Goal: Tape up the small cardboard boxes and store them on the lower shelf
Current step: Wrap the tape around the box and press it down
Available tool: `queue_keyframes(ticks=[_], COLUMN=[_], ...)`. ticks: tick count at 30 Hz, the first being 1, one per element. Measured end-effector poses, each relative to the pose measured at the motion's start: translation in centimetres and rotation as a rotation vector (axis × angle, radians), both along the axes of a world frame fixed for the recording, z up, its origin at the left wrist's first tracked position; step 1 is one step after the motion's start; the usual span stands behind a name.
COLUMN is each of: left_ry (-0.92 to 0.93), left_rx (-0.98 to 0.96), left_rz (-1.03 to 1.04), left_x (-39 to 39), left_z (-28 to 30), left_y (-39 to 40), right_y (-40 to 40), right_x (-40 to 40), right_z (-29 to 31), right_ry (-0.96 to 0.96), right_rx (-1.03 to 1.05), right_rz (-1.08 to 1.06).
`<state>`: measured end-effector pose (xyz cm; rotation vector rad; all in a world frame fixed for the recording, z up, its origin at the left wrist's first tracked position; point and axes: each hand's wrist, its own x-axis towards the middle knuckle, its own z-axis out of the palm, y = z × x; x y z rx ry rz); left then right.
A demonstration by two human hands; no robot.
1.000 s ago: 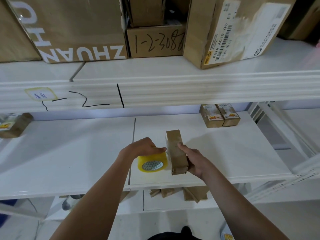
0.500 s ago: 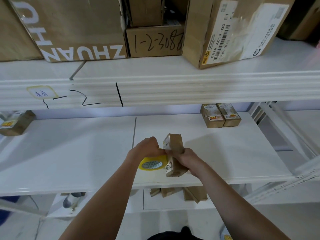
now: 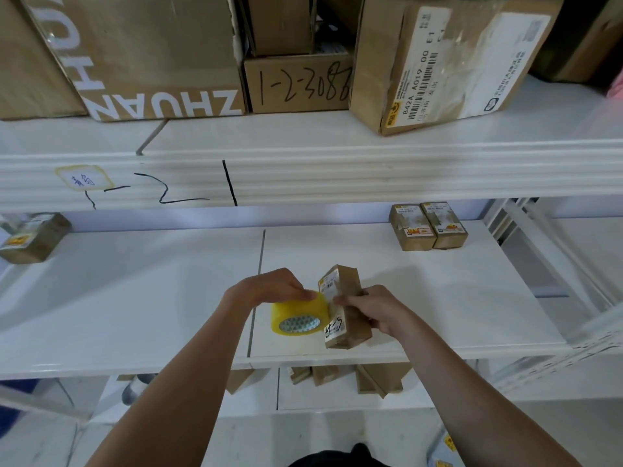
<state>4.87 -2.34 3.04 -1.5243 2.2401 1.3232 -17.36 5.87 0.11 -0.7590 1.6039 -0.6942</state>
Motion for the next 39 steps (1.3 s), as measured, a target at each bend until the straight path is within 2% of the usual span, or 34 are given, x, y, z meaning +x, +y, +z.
queue_keyframes(ticks=[5, 11, 22, 33, 36, 39], left_ry=[-0.04, -0.287, -0.277, -0.142, -0.109, -0.074], left_rx=[-0.042, -0.237, -0.294, -0.249, -0.27, -0.274], left_rz=[-0.004, 0.033, 0.051, 0.087, 0.096, 0.118], left_x=[0.2, 0.4, 0.6, 0.1, 0.1, 0.0], left_z=[-0.2, -2.2, -3.0, -2.6, -2.2, -1.6], left_y=[-0.6, -0.9, -0.6, -0.2, -0.5, -0.8], right_y=[0.4, 0.4, 0.8, 0.4, 0.4, 0.5], right_x=[0.1, -0.7, -1.3, -1.2, -1.2, -1.1], right_z=[0.5, 1.2, 1.3, 2.3, 2.4, 2.3], right_ry=[-0.052, -0.101, -0.154, -0.259, -0.314, -0.467], right_rx=[-0.004, -0.037, -0.062, -0.087, -0.101, -0.109], right_rz=[-0.015, -0.023, -0.031, 0.007, 0.013, 0.029])
